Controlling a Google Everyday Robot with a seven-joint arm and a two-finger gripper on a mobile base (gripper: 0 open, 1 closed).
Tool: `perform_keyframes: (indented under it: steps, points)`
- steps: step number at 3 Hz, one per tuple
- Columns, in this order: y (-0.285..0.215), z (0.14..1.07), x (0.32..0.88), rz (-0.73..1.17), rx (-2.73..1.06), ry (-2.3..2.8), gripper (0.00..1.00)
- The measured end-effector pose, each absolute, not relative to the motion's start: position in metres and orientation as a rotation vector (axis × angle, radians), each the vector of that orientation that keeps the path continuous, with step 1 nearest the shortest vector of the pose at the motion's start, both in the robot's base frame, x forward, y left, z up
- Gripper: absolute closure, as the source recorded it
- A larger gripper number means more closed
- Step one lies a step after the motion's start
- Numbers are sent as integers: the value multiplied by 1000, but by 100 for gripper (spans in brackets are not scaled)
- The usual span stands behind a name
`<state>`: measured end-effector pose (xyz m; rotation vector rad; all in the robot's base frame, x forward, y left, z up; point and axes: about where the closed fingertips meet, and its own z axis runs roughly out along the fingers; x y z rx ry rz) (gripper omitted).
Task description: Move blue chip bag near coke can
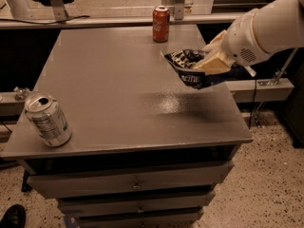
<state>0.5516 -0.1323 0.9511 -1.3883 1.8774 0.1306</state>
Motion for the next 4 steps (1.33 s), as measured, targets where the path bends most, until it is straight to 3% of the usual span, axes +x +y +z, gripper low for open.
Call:
perform_keyframes:
  steps: [2, 4]
  points:
    - [-136, 955, 559, 93, -1362, 1858, 100]
    - [-169, 970, 660, -67, -1247, 1754, 100]
